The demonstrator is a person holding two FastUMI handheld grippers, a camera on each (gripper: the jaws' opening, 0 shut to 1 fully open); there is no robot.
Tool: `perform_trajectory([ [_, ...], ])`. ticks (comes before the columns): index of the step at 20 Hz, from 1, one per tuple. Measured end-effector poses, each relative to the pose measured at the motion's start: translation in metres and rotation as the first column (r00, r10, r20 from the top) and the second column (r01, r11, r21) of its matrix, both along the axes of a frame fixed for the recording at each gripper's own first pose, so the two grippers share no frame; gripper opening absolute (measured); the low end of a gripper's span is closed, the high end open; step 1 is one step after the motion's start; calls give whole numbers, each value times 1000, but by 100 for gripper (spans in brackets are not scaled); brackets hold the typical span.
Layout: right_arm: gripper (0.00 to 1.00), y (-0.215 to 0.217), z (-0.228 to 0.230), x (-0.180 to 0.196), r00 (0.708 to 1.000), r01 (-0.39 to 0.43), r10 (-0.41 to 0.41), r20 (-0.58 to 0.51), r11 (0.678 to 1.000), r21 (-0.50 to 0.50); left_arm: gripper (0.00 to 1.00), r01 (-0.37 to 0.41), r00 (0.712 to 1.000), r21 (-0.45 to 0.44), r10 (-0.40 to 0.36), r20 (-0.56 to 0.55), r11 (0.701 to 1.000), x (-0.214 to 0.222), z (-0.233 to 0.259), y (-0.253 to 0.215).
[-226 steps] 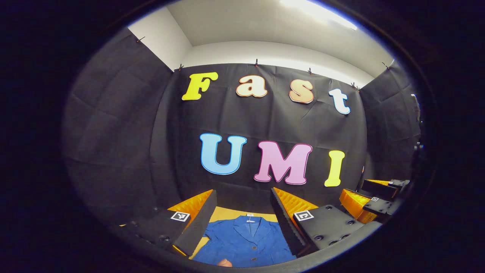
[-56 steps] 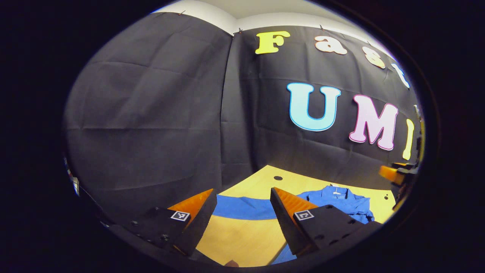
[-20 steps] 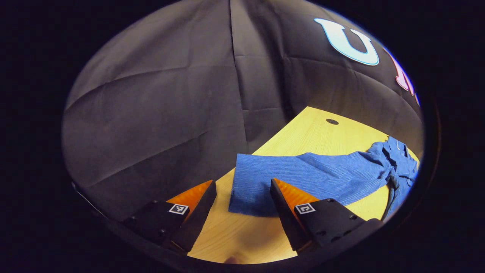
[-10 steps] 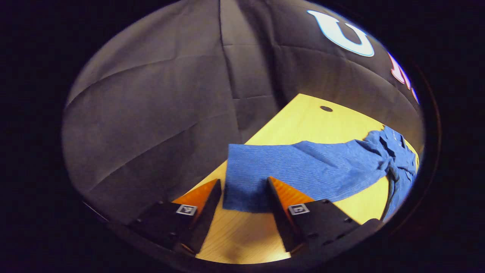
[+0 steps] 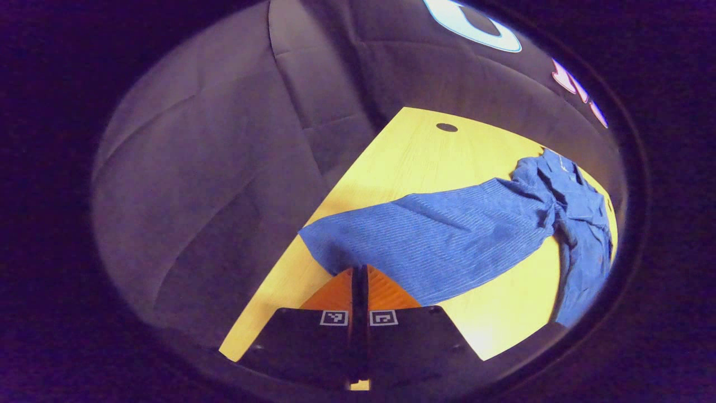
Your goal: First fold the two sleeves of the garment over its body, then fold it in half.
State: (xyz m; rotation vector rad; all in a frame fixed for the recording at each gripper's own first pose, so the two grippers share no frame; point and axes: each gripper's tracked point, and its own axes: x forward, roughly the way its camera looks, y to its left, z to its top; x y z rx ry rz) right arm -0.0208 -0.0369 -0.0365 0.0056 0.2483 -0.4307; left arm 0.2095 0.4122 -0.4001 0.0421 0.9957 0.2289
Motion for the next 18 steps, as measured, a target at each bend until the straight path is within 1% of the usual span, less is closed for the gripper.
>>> perform_trajectory([
  [1, 93, -2, 1, -2, 1000, 1, -1, 2, 1000, 2, 0, 21, 1000, -8, -21, 23, 1000, 6, 10, -4],
  [2, 100, -6, 3, -2, 1000, 5, -5, 7, 1000, -1, 0, 50, 997, 2, -50, 51, 999, 12, 23, -10],
  [4, 100, -11, 4, -3, 1000, 13, -13, 16, 1000, 7, 0, 104, 991, -2, -104, 84, 995, 17, 48, -26],
  [7, 100, -13, -2, -2, 1000, 18, -19, 22, 998, 64, 0, 145, 984, -76, -135, 120, 987, 23, 89, -56],
  [8, 100, -12, -4, -3, 1000, 16, -17, 22, 997, 78, 0, 169, 977, -96, -155, 145, 981, 27, 100, -66],
  [9, 93, -13, -5, -4, 1000, 15, -16, 21, 996, 85, 0, 198, 969, -101, -180, 167, 975, 33, 109, -81],
  [10, 92, -14, -5, -6, 1000, 16, -17, 20, 996, 86, 0, 234, 959, -96, -213, 190, 968, 40, 118, -99],
  [11, 100, -17, -5, -9, 1000, 17, -19, 21, 996, 84, 0, 273, 945, -92, -249, 211, 958, 44, 126, -119],
  [13, 100, -22, -4, -14, 999, 21, -23, 23, 996, 81, 0, 348, 916, -99, -316, 248, 932, 55, 146, -165],
  [14, 92, -24, -4, -16, 999, 25, -27, 24, 996, 80, 0, 382, 901, -121, -341, 267, 916, 61, 156, -189],
  [16, 92, -29, -6, -22, 999, 34, -36, 18, 996, 88, 0, 451, 870, -184, -383, 311, 874, 71, 176, -248],
  [18, 92, -35, -12, -28, 999, 44, -45, 9, 994, 100, 0, 518, 832, -207, -433, 347, 830, 80, 190, -296],
])
